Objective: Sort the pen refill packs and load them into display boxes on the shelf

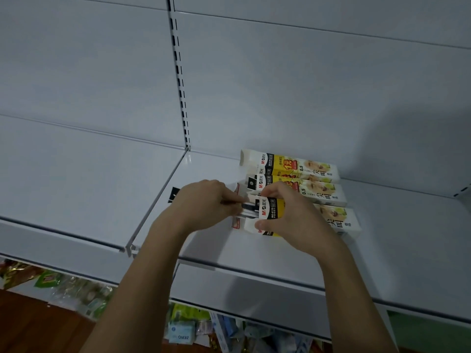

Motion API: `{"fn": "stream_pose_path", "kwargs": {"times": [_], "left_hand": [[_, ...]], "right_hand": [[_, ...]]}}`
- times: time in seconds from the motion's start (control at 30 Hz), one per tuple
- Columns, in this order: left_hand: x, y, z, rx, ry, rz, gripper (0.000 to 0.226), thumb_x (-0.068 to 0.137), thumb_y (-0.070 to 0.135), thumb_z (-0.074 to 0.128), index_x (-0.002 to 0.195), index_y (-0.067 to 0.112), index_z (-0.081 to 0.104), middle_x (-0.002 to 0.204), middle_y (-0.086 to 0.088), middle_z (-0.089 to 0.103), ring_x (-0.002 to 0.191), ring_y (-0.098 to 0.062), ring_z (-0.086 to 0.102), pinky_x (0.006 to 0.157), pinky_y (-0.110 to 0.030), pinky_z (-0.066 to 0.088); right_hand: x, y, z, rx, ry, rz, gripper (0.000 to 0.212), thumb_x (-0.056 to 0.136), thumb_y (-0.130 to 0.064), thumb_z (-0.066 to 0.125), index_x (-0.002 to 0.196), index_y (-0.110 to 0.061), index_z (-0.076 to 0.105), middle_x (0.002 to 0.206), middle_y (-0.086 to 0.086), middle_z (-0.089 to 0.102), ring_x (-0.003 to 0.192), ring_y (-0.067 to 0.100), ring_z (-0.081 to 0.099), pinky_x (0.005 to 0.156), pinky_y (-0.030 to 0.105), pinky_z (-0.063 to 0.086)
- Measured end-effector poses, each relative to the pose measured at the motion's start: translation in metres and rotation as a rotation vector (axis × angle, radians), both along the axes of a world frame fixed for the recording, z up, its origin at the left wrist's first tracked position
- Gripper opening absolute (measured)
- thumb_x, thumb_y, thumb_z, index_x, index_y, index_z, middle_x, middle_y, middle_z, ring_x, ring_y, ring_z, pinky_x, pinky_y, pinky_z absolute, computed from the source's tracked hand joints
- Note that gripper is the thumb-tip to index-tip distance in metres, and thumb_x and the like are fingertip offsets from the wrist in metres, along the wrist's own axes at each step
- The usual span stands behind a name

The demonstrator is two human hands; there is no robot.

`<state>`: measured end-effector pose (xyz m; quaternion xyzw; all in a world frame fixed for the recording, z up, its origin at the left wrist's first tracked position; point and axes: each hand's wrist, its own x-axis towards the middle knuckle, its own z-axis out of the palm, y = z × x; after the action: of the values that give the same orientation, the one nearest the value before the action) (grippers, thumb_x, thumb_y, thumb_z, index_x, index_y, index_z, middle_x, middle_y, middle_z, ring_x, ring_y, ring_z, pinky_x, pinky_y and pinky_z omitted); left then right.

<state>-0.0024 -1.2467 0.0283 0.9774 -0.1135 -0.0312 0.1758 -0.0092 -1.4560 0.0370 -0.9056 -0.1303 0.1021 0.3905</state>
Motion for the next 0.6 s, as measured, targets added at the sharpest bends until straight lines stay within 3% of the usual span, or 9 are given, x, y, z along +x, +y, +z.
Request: {"fn": "stream_pose_path", "kwargs": {"times": [0.1, 0.2, 0.37, 0.5, 0.6], "left_hand": [[0.001, -0.013, -0.003, -0.06, 0.002, 0.03, 0.025, 0.094, 0.047, 0.054, 0.115, 0.054, 0.065, 0.088, 0.019, 0.059, 0.081, -0.006, 0.053, 0.061, -0.025, 0.037], [0.003, -0.025, -0.001, -0.115, 0.037, 0.045, 0.024, 0.093, 0.045, 0.058, 0.114, 0.051, 0.067, 0.087, 0.021, 0.059, 0.081, -0.005, 0.055, 0.06, -0.022, 0.037], [0.005, -0.043, -0.007, -0.192, 0.036, 0.118, 0.02, 0.088, 0.045, 0.064, 0.105, 0.035, 0.063, 0.104, 0.017, 0.07, 0.09, -0.007, 0.065, 0.076, -0.028, 0.049], [0.003, -0.034, -0.007, -0.288, 0.097, 0.129, 0.017, 0.086, 0.044, 0.068, 0.094, 0.031, 0.059, 0.092, 0.017, 0.067, 0.078, -0.001, 0.063, 0.07, -0.028, 0.049], [-0.003, -0.012, -0.002, -0.295, 0.086, 0.164, 0.017, 0.084, 0.043, 0.072, 0.087, 0.032, 0.059, 0.087, 0.016, 0.062, 0.081, -0.001, 0.059, 0.067, -0.026, 0.045]], "right_hand": [[0.001, -0.001, -0.001, -0.016, -0.03, 0.015, 0.053, 0.074, -0.021, 0.085, 0.113, -0.037, 0.052, 0.116, -0.018, 0.057, 0.093, -0.003, 0.059, 0.063, 0.009, 0.05], [0.004, -0.002, -0.002, -0.017, -0.04, 0.01, 0.051, 0.075, -0.022, 0.085, 0.111, -0.037, 0.052, 0.116, -0.015, 0.057, 0.095, 0.002, 0.06, 0.073, 0.023, 0.057], [0.009, -0.005, 0.0, -0.012, -0.032, -0.001, 0.049, 0.074, -0.023, 0.085, 0.109, -0.036, 0.053, 0.111, -0.017, 0.055, 0.092, 0.001, 0.059, 0.067, 0.021, 0.055], [0.008, -0.007, 0.001, 0.008, -0.012, -0.005, 0.047, 0.075, -0.021, 0.085, 0.106, -0.035, 0.053, 0.111, -0.016, 0.056, 0.09, 0.001, 0.06, 0.065, 0.018, 0.055], [0.008, -0.008, 0.001, 0.011, 0.002, -0.001, 0.046, 0.076, -0.019, 0.084, 0.107, -0.034, 0.053, 0.115, -0.015, 0.057, 0.091, 0.002, 0.06, 0.065, 0.016, 0.052]]}}
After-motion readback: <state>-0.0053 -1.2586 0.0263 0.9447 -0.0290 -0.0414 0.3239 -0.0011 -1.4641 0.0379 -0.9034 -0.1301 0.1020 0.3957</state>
